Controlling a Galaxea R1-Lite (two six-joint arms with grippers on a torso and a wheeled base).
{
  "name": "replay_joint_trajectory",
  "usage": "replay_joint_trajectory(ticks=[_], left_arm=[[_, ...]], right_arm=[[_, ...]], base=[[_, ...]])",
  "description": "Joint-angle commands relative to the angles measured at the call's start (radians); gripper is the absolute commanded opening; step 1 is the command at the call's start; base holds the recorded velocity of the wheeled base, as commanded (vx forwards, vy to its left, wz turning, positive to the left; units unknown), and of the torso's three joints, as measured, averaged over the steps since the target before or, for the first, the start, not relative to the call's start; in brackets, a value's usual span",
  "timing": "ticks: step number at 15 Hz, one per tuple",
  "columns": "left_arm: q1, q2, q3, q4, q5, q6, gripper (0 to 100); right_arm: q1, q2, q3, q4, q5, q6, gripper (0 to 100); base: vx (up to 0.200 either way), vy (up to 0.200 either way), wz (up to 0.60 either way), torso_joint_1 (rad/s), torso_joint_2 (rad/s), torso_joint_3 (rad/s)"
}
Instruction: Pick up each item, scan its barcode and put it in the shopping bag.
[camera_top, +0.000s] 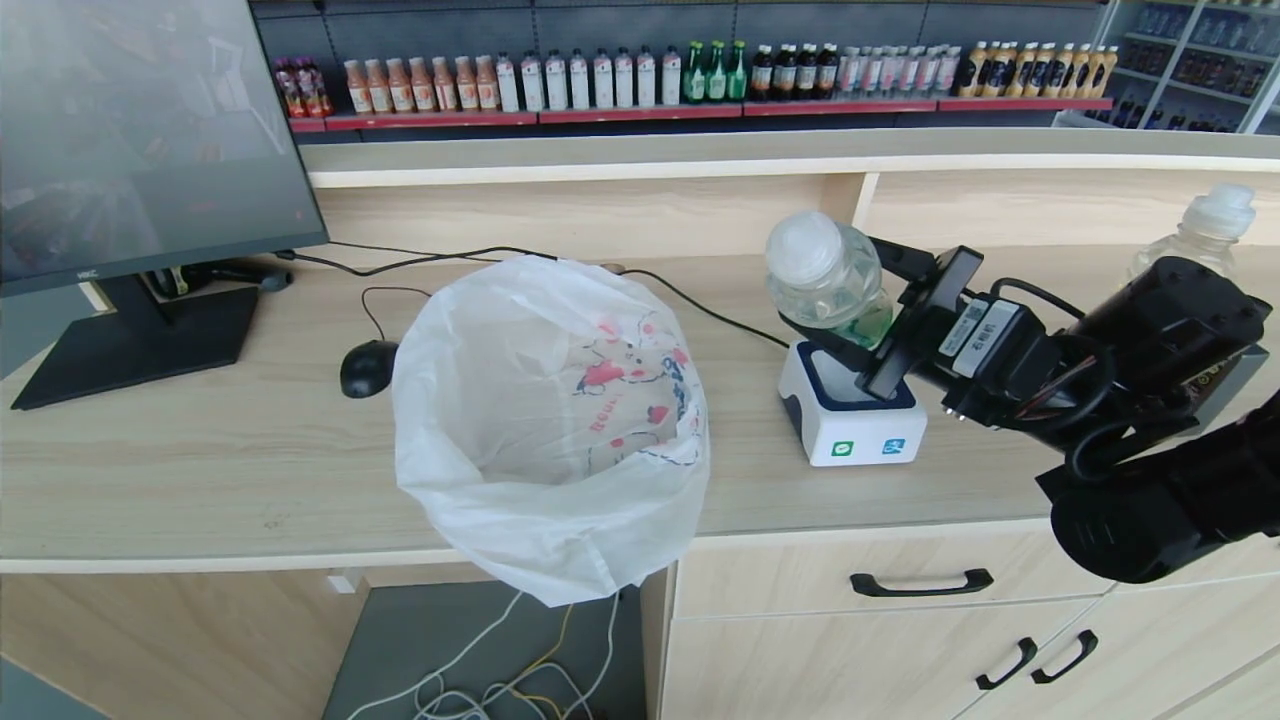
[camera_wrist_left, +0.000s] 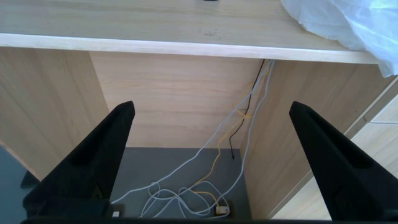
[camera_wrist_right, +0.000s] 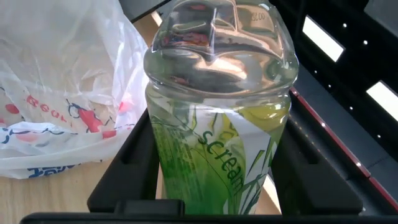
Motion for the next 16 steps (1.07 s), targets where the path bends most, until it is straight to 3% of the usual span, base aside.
replay_joint_trajectory(ticks=[1,16], left_arm=[[0.0,0.0,0.0,0.0,0.0,0.0,100],[0.0,0.0,0.0,0.0,0.0,0.0,100]], right_arm=[[-0.001,0.011,-0.008,-0.001,0.0,-0.002,0],[-0.001,0.015,-0.002,-0.001,0.0,-0.003,0]], base=[[0.0,0.0,0.0,0.0,0.0,0.0],[0.0,0.0,0.0,0.0,0.0,0.0]])
